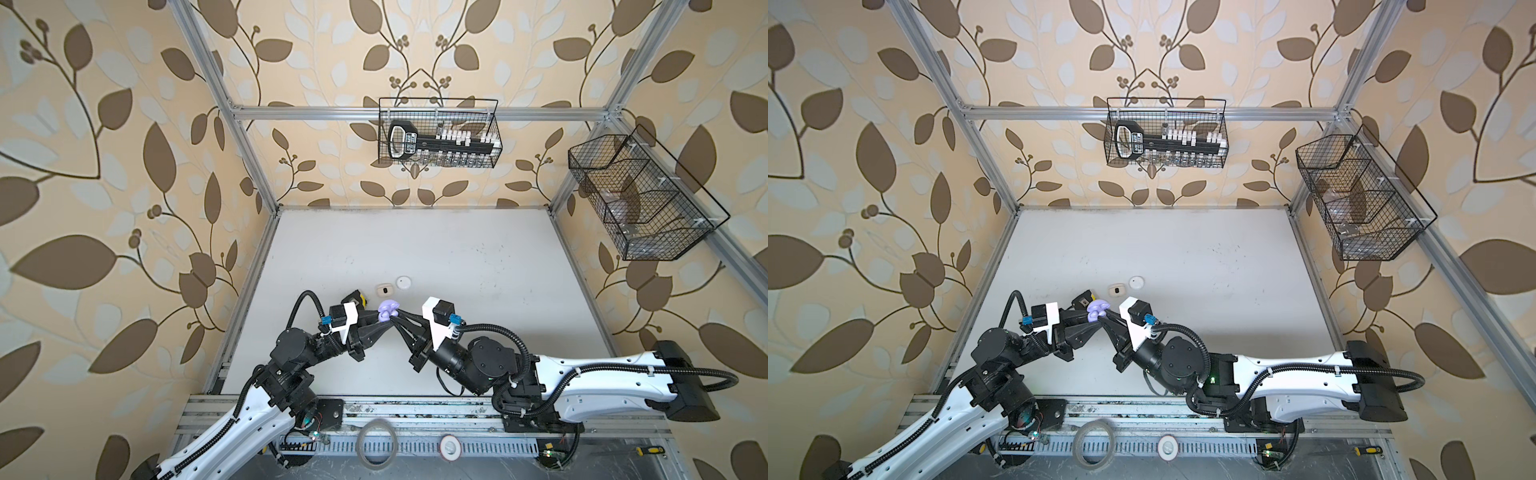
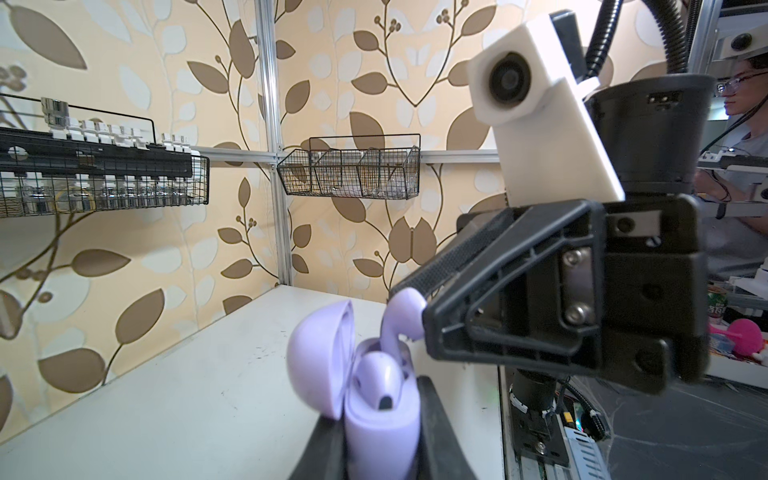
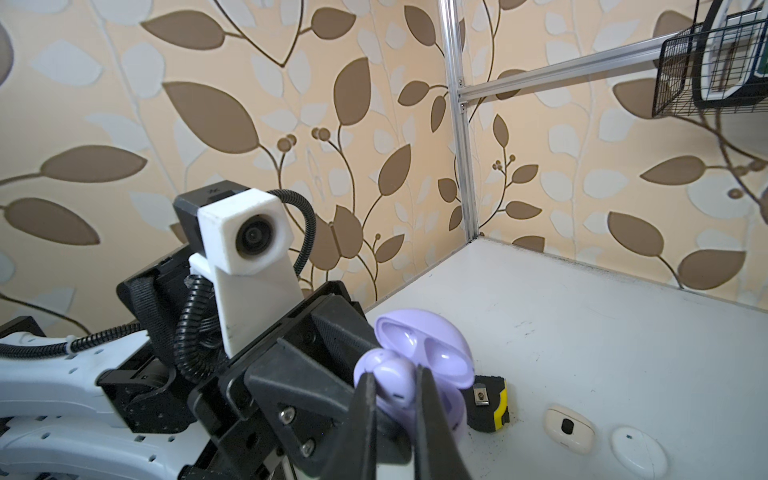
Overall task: Insert the wireless bluetooth earbuds into the charging case
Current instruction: 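Lower the earbud into the empty case slot with the right gripper, then open the right gripper and draw it back from the case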
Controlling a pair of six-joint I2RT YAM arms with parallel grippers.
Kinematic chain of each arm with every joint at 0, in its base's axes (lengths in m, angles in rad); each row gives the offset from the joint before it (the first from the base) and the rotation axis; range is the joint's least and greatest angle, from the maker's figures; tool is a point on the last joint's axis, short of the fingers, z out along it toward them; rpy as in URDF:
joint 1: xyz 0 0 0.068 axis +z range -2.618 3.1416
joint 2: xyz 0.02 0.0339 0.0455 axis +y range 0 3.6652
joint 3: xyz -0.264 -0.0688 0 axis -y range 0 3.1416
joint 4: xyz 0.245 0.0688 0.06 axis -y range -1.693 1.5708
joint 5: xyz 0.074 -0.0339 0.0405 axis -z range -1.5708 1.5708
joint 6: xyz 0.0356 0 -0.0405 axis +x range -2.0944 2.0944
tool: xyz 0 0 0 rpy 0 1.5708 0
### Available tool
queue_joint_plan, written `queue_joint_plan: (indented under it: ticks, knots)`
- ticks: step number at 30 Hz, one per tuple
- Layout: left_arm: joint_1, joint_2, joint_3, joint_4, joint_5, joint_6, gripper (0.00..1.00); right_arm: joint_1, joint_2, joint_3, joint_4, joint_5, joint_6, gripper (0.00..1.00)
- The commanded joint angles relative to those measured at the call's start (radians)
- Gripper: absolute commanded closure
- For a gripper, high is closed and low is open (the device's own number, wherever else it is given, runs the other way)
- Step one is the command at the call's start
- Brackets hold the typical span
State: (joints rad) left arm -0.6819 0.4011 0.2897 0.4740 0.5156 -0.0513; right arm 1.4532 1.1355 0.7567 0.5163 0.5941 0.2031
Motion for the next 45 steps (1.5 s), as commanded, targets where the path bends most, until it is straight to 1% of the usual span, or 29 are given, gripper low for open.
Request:
queue_joint_plan:
  ticks: [1, 4, 6, 14, 20, 25, 29, 32, 33, 34, 35, 36, 38, 40, 42, 45]
  knots:
    - [-0.007, -0.013, 0.011, 0.073, 0.009, 0.01, 1.0, 0.015, 0.029, -0.025, -0.038, -0.016, 0.008, 0.95]
    - [-0.007, -0.014, 0.012, 0.069, 0.012, 0.01, 1.0, 0.015, 0.036, -0.02, -0.044, -0.009, 0.006, 0.88]
    - [-0.007, -0.018, 0.011, 0.068, 0.012, 0.01, 1.0, 0.014, 0.037, -0.021, -0.046, 0.004, 0.005, 0.81]
    - [-0.007, -0.026, 0.01, 0.065, 0.011, 0.012, 1.0, 0.014, 0.016, -0.023, -0.072, 0.046, -0.003, 0.61]
    - [-0.007, -0.027, 0.011, 0.063, 0.008, 0.016, 1.0, 0.027, -0.032, -0.038, -0.094, 0.068, -0.015, 0.55]
    - [-0.007, -0.026, 0.012, 0.063, 0.011, 0.016, 1.0, 0.027, -0.038, -0.043, -0.1, 0.097, -0.015, 0.54]
    - [-0.007, -0.031, 0.012, 0.059, 0.011, 0.016, 1.0, 0.027, -0.053, -0.058, -0.093, 0.113, -0.012, 0.61]
    - [-0.007, -0.031, 0.011, 0.057, 0.011, 0.016, 1.0, 0.025, -0.074, -0.068, -0.089, 0.098, -0.015, 0.61]
    - [-0.007, -0.031, 0.012, 0.058, 0.011, 0.017, 1.0, 0.027, -0.079, -0.066, -0.092, 0.064, -0.027, 0.59]
    - [-0.007, -0.03, 0.011, 0.057, 0.011, 0.018, 1.0, 0.034, -0.079, -0.063, -0.088, 0.038, -0.045, 0.53]
    - [-0.007, -0.03, 0.012, 0.057, 0.011, 0.018, 1.0, 0.053, -0.075, -0.058, -0.08, 0.031, -0.07, 0.46]
    - [-0.007, -0.03, 0.01, 0.056, 0.009, 0.018, 1.0, 0.075, -0.07, -0.051, -0.07, 0.049, -0.091, 0.39]
    - [-0.007, -0.03, 0.01, 0.058, 0.009, 0.018, 1.0, 0.088, -0.054, -0.031, -0.068, 0.086, -0.098, 0.35]
    - [-0.007, -0.03, 0.009, 0.06, 0.009, 0.016, 1.0, 0.076, -0.045, -0.017, -0.066, 0.104, -0.077, 0.34]
    - [-0.007, -0.033, 0.009, 0.057, 0.011, 0.016, 1.0, 0.045, -0.044, -0.007, -0.084, 0.112, -0.034, 0.4]
    - [-0.007, -0.035, 0.009, 0.057, 0.011, 0.016, 1.0, 0.004, -0.058, -0.017, -0.077, 0.07, 0.009, 0.48]
